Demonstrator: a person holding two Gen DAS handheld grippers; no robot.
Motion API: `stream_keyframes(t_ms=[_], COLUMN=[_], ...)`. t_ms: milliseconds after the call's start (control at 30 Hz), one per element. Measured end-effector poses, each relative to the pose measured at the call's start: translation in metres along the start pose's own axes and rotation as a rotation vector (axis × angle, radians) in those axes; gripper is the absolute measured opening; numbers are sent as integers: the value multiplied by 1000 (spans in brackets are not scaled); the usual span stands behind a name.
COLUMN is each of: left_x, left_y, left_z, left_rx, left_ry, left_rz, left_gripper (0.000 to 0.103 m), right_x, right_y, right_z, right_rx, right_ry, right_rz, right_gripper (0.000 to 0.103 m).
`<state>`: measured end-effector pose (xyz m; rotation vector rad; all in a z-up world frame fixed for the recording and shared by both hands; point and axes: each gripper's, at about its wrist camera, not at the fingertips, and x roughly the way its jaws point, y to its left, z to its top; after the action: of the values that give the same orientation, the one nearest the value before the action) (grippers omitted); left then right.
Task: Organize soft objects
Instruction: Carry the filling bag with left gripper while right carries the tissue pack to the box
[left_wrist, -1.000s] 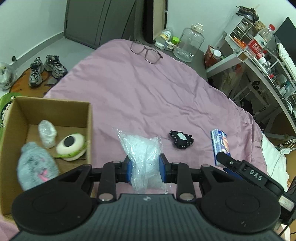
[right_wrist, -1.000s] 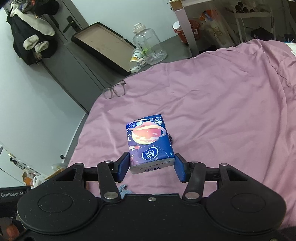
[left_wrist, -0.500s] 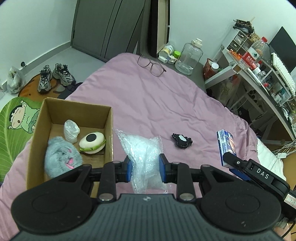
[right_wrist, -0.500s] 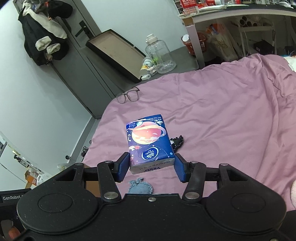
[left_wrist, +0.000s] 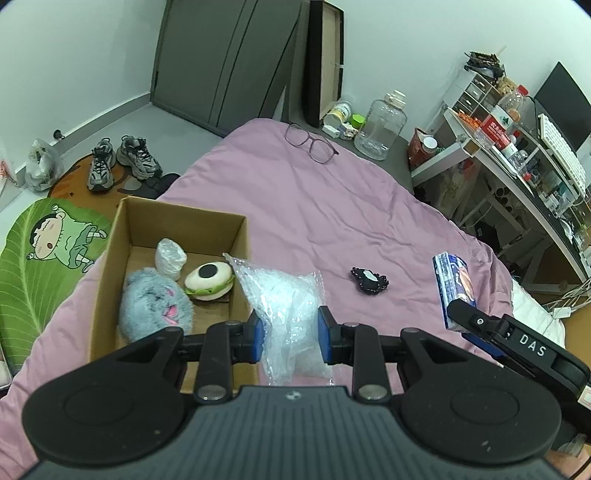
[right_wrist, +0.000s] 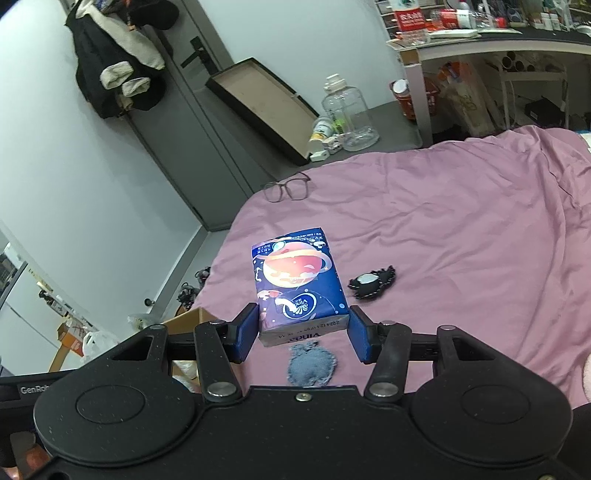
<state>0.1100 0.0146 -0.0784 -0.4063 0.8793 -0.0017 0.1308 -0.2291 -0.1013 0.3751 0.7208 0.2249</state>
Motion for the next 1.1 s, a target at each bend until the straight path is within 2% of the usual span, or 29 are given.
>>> stream_keyframes(t_ms=[467,767,1100], left_x=[-11,-8,6], left_y=[33,60,75], left_z=[0,-2,-3], left_rx=[-30,-78,-102], left_ry=[-25,-7,26], left_rz=[26,48,80], left_gripper=[28,28,28], right_x=[-2,8,21], right_y=[46,78,93], right_z=[-15,-24,-33], right_rx=[-73,-114,-132], right_ry=[27,56,100], right_rz=[36,87,121], right_gripper=[50,51,51])
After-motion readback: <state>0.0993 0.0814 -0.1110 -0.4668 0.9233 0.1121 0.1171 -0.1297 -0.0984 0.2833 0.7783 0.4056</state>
